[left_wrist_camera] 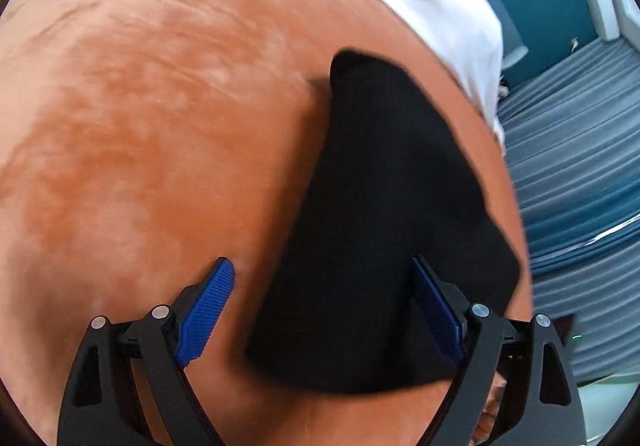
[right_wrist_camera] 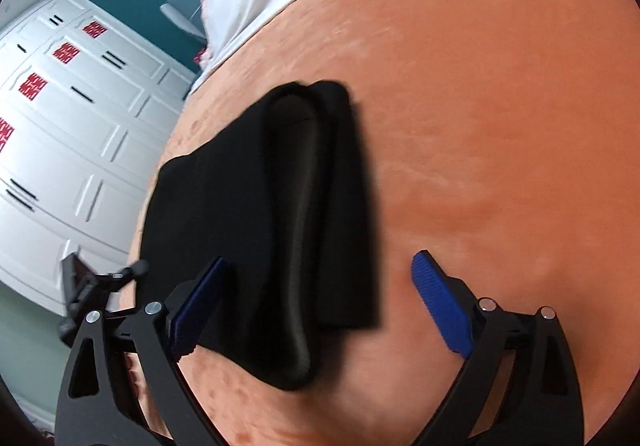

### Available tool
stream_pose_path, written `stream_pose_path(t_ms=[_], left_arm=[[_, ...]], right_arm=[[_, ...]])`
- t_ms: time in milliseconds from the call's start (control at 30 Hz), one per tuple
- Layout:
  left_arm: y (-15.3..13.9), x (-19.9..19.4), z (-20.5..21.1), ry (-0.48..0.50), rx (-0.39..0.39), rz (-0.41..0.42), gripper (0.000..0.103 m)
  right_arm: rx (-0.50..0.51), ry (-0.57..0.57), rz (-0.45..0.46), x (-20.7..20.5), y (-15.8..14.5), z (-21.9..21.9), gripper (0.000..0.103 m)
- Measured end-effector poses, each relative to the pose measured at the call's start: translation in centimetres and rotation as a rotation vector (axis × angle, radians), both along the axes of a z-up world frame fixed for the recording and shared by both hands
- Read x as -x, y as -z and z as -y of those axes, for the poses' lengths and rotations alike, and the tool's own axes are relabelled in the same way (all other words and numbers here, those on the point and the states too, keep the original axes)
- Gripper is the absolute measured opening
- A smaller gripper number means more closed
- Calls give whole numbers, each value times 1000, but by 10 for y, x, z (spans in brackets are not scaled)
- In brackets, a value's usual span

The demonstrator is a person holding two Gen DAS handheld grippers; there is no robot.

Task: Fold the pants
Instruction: 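Fold the pants again with the left gripper while the right gripper grasps the bundle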

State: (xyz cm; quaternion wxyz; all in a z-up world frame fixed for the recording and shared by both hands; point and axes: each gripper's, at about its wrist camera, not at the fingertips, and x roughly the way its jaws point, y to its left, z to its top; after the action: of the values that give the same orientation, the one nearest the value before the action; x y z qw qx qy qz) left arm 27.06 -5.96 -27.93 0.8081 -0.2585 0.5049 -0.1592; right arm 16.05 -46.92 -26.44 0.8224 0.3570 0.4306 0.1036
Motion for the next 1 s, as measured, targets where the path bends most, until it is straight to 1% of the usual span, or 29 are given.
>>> stream_pose_path(t_ms=[33,67,100,133,167,200,267,333,367,400,433,467,500,533,567,600,633,667,700,733,767,800,833,867,900,933,967,1000], left_arm=[[-1,-1,3,5,-19,21,86],[-4,-4,11,29,-33,26,80],[-9,-9,19,92,-27,20,57],[-15,-11,21,118,-46,10,54],[-22,-11,18,132,-41,17,42],[-32,-8,13,162,-14,21,37],[-54,6,2,212,18,13,36],[-73,29,-7,246,1,17,36],[-80,46,-15,258,-13,22,36],[-88,73,-24,282,-19,25,37],[-87,85,-33,286,-24,15,37],[-83,101,-39,284,-31,-8,38],[-72,120,-46,277,-41,-49,41],[-60,127,-50,260,-54,-79,43],[-45,136,-55,229,-84,-97,47],[-32,145,-61,189,-124,-105,48],[-29,150,-67,163,-101,-98,48],[-39,154,-72,135,-100,-74,48],[-51,159,-76,120,-112,-44,45],[-69,163,-80,106,-138,16,45],[-89,163,-81,98,-165,84,49],[-111,163,-81,94,-198,158,58],[-127,156,-76,92,-226,207,64],[-141,148,-70,92,-252,260,75],[-144,139,-60,93,-267,285,82],[-145,132,-52,99,-292,297,82],[-141,123,-44,110,-323,301,83],[-129,113,-30,126,-361,284,82]], right_arm=[[28,-17,-15,-7,0,-10,84],[115,-28,-23,-12,-5,-21,76],[117,-37,-27,-15,-11,-24,65],[70,-31,-27,-13,-17,-21,49],[5,-18,-11,-8,-26,-15,43],[-17,-16,13,0,-42,-12,41],[-32,-48,44,17,-69,-14,36],[-44,-87,31,40,-87,-23,36],[-28,-119,14,58,-93,-30,36],[-25,-133,-9,73,-92,-37,36],[-32,-143,-36,85,-89,-47,36],[-33,-157,-78,106,-75,-56,37],[-17,-156,-114,120,-62,-64,39],[10,-144,-163,138,-39,-71,46],[38,-139,-186,151,-23,-75,53],[32,-123,-188,160,-19,-73,61],[4,-83,-177,168,-20,-69,61],[20,-57,-178,171,-28,-66,64],[73,-26,-173,172,-42,-63,67],[137,7,-142,172,-59,-59,77],[179,35,-103,172,-72,-56,86],[209,56,-58,170,-85,-53,90],[220,63,-17,165,-97,-51,91],[213,50,9,153,-102,-51,91],[209,29,13,138,-102,-54,90],[219,18,9,126,-99,-59,90],[241,-29,-17,105,-87,-68,89],[260,-59,-43,96,-79,-76,88]])
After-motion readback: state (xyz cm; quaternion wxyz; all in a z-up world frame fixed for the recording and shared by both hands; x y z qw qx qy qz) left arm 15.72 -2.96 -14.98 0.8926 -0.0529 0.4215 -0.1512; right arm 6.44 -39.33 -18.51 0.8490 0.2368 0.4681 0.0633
